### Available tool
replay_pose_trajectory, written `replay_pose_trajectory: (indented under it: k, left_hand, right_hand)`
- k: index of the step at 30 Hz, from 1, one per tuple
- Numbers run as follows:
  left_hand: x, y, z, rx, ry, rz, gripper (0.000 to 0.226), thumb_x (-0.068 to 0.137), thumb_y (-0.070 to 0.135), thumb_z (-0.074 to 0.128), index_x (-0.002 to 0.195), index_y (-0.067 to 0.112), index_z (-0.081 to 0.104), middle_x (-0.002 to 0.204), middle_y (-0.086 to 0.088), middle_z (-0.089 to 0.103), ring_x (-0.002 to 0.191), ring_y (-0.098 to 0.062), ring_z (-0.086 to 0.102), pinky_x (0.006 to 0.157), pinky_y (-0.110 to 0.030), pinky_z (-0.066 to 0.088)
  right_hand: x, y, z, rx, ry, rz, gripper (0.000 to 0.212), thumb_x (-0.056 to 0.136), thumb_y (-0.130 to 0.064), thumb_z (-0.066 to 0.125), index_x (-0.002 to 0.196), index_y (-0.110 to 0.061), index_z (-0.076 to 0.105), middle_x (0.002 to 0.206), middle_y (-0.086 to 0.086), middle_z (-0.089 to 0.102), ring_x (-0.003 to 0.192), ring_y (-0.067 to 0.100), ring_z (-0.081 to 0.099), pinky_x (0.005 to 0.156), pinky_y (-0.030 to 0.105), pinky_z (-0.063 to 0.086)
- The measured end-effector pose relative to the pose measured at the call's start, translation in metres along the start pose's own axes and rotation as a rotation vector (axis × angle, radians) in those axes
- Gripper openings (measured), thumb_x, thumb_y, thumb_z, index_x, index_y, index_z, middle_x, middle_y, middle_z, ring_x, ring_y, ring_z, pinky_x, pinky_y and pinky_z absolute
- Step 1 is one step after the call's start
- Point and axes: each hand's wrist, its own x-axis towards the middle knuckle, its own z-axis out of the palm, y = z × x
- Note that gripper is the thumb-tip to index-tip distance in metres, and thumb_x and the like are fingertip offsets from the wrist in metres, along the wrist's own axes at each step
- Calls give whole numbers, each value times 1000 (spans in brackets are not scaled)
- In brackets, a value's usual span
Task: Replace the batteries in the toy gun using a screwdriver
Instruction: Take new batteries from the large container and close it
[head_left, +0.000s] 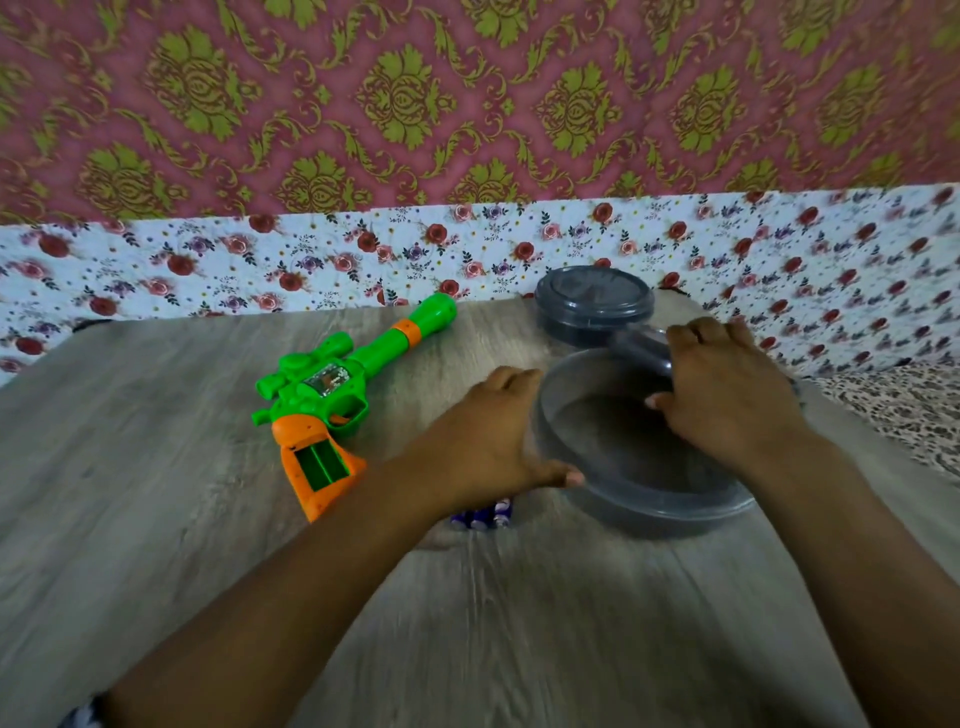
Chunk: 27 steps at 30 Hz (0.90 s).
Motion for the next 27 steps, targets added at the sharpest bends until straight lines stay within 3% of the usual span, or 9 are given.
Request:
replay_pose_trajectory:
  k: [3, 6, 12, 15, 19, 23, 27]
  left_hand:
    - [8, 12, 14, -43, -3, -26, 106, 73, 56, 70, 151, 14, 12, 157, -3, 15, 144, -18, 19, 114, -27, 21]
    - [11, 18, 22, 22, -11, -32, 115, 74, 60, 65, 152, 12, -4, 161, -4, -2, 148, -17, 3, 118, -29, 12]
    - [14, 20, 24, 10, 30, -17, 122, 70, 59, 69, 151, 22, -13, 160, 0, -16, 148, -15, -10, 119, -29, 8]
    - [14, 19, 25, -3, 25, -25, 118, 69, 59, 70, 150, 31, -11, 160, 4, -18, 149, -17, -6, 118, -35, 16]
    - [11, 15, 24, -32, 73, -22, 108, 69, 59, 71, 150, 36, 2, 160, 6, -13, 149, -18, 1, 117, -37, 21]
    - [9, 14, 24, -24, 95, 4, 103, 71, 58, 70, 148, 37, 5, 160, 3, -12, 149, -20, 1, 117, -38, 21]
    - [7, 14, 24, 35, 113, 95, 87, 75, 54, 68, 146, 38, 19, 160, 1, -4, 148, -18, 4, 118, -35, 19]
  right_hand:
    - [6, 13, 8, -9, -31, 14, 57, 84, -29, 63, 132, -8, 40, 128, 16, 51, 118, 32, 47, 97, 43, 41]
    - [8, 24, 5, 39, -17, -109, 52, 85, -22, 60, 133, -17, 42, 122, 11, 57, 110, 28, 51, 91, 41, 47]
    - [-11, 24, 2, 46, 72, -272, 50, 80, -26, 61, 128, -22, 48, 125, 3, 57, 111, 25, 52, 91, 38, 46]
    - [-24, 16, 4, 34, 97, -338, 48, 75, -22, 66, 122, -17, 55, 116, 7, 62, 106, 30, 56, 89, 41, 47]
    - [-43, 16, 5, 26, 172, -405, 49, 61, -25, 79, 106, -16, 63, 94, 5, 69, 82, 29, 64, 70, 40, 54]
    - [-49, 19, 7, 83, 130, -427, 48, 66, -30, 75, 110, -18, 61, 101, 3, 66, 89, 28, 62, 77, 40, 53]
    - [-53, 24, -3, 544, 92, -477, 39, 77, -42, 59, 109, -22, 66, 108, -6, 68, 102, 4, 59, 88, 18, 47]
